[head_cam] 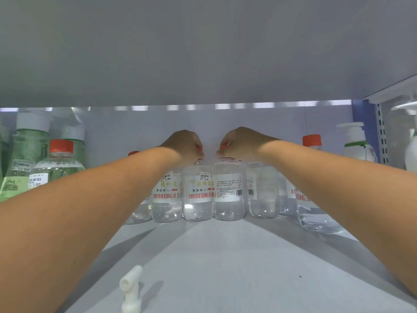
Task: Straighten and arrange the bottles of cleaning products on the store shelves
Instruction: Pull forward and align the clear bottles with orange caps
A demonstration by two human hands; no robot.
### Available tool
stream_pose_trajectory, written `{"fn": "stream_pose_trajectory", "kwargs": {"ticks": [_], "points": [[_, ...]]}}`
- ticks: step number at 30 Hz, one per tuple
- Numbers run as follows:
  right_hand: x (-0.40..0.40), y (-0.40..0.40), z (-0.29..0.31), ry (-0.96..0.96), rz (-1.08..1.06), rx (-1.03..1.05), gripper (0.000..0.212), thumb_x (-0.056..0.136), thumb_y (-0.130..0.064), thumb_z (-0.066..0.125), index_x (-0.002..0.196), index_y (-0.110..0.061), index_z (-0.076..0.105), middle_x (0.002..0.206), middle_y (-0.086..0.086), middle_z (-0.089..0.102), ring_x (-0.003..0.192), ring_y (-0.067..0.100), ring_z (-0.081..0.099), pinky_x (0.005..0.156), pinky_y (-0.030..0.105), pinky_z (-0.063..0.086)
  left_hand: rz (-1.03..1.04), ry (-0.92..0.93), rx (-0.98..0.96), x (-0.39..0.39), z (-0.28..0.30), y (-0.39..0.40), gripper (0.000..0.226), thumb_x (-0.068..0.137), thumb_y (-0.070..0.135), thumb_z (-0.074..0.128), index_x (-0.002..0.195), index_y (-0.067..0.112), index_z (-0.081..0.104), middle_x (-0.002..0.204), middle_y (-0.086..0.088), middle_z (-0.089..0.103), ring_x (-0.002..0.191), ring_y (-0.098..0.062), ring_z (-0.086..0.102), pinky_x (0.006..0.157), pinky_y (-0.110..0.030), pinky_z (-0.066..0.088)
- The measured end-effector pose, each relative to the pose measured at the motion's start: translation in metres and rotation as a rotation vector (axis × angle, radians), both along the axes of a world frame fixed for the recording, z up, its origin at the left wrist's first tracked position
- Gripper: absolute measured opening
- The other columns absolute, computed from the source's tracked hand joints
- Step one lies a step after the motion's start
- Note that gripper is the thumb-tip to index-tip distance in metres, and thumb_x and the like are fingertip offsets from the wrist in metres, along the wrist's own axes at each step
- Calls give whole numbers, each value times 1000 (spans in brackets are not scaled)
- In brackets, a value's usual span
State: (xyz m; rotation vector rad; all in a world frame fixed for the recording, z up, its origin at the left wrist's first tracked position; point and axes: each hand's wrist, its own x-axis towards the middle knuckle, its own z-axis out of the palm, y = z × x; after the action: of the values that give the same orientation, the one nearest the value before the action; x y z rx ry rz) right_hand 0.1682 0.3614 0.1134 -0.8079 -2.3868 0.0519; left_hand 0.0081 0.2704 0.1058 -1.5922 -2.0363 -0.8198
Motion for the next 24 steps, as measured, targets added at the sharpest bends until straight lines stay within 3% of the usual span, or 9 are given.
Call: {"fn": "stream_pose_trajectory", "kwargs": {"ticks": [3,9,11,15,17,21,24], "points": [[-3,2,-1,15,-63,19,46,93,-44,67,65,-9,55,63,7,56,58,23,53,65,30,44,-10,0,-4,-3,-1,3,18,96,19,65,112,13,71,114,0,66,106,-22,60,94,-32,49],[2,-1,-2,-16,-6,-21,22,98,-26,61,85,-9,65,81,4,59,72,20,52,63,26,40,-71,-80,0,-13,-2,3,19,94,25,70,111,26,62,119,5,64,109,-19,61,98,-33,51],[1,-1,-2,8,5,-51,20,96,-25,61,81,-12,63,78,6,60,72,22,53,66,29,42,-88,-100,-6,-13,-2,1,19,94,24,69,110,28,61,120,5,66,109,-18,62,98,-31,51],[-6,5,-2,35,-65,-5,49,93,-41,66,59,-10,46,58,5,46,56,20,46,59,30,38,-75,-129,11,-10,-4,0,28,94,25,67,122,24,61,125,4,63,109,-17,59,92,-28,47],[-7,6,-3,26,-75,15,50,95,-38,66,58,-13,44,58,2,44,56,18,45,58,28,35,-44,-136,39,-6,-6,-1,35,92,32,71,123,20,60,119,2,60,105,-19,58,88,-31,51],[-5,5,-6,48,-48,8,40,99,-31,62,65,-12,52,66,3,51,65,21,51,58,26,35,28,-87,46,0,-7,-1,28,93,28,71,115,11,68,112,-4,66,103,-25,62,90,-34,53],[-7,6,-10,73,-23,-10,33,100,-32,60,90,-2,69,86,11,65,80,24,60,63,24,41,30,-96,49,-1,-6,-2,27,95,25,70,118,12,70,115,-4,69,101,-23,60,88,-30,48]]}}
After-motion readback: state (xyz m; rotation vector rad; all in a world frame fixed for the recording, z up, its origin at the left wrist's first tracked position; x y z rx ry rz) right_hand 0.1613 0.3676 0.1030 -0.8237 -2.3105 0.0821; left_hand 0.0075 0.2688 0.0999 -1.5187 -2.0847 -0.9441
